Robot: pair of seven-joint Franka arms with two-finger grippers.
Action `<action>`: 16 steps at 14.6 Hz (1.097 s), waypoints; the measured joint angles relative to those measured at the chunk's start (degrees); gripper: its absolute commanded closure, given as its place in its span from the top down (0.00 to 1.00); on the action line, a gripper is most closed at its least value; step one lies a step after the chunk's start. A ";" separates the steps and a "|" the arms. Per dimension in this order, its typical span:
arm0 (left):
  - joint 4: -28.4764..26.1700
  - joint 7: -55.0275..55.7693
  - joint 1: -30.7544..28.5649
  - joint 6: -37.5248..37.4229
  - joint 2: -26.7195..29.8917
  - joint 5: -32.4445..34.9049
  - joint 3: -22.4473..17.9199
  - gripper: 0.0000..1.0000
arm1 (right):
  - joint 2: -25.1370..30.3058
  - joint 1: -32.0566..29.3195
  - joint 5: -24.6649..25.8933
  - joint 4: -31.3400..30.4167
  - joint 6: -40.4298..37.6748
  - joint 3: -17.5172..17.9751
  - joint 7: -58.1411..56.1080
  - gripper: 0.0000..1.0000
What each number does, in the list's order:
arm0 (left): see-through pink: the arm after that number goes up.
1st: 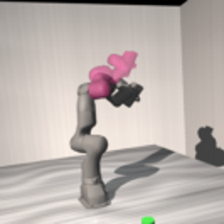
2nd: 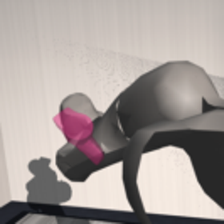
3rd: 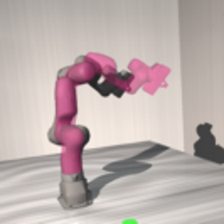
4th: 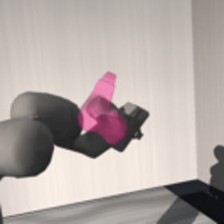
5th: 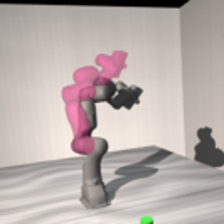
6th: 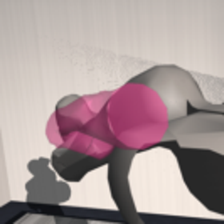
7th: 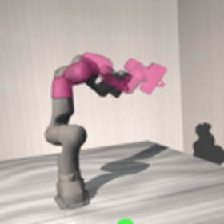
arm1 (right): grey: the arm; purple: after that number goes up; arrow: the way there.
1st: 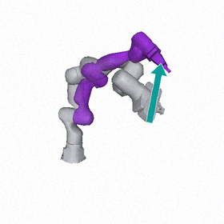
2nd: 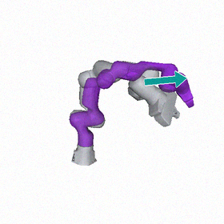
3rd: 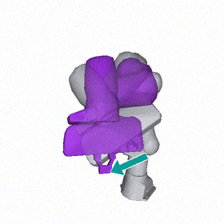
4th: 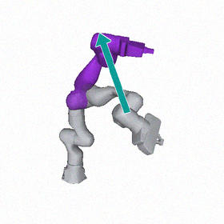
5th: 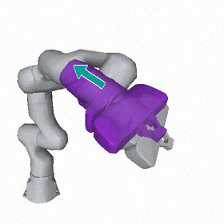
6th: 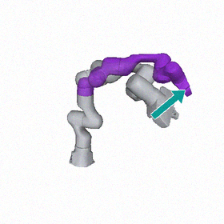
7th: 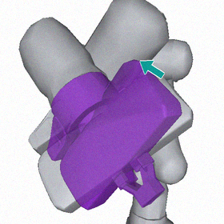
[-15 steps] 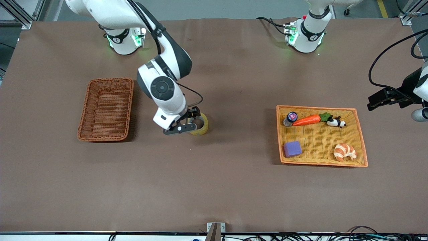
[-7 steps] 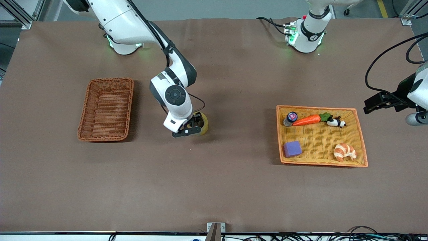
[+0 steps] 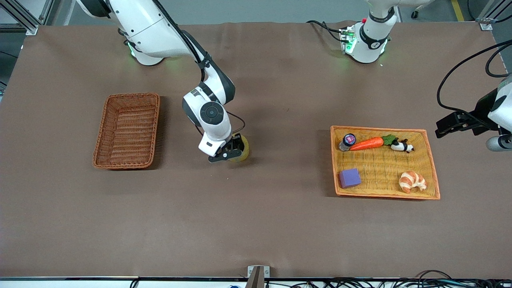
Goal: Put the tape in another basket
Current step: 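Grasp the tape with the right gripper while the left gripper withdraws, then carry the tape roll with the right gripper over the wicker basket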
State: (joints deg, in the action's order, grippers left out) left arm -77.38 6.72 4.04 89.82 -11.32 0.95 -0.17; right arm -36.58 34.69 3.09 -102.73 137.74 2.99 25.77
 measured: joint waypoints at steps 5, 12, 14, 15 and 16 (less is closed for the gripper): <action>0.00 -0.06 -0.49 -0.08 0.08 0.00 -0.06 1.00 | -0.20 0.42 1.01 -0.01 0.29 0.01 4.22 0.00; 0.01 -0.11 -0.90 -0.08 0.08 0.00 -0.06 1.00 | 2.17 0.43 1.91 5.66 -12.08 -0.63 12.71 0.00; 0.00 -0.11 -1.09 -0.11 0.08 0.00 -0.08 1.00 | 6.95 -1.47 1.91 8.96 -20.82 -1.12 13.90 0.00; 0.00 -0.11 -1.31 -0.13 0.08 0.00 -0.08 1.00 | 10.23 -3.26 1.94 9.59 -24.64 -1.30 13.41 0.00; 0.00 -0.12 -1.53 -0.14 0.08 0.00 -0.10 1.00 | 13.49 -5.28 2.02 9.74 -28.47 -1.57 11.33 0.00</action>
State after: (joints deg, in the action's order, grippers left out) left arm -77.38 6.60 2.51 89.68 -11.24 0.95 -0.26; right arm -23.09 29.41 5.10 -92.99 109.26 1.42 37.11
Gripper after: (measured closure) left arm 0.000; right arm 0.789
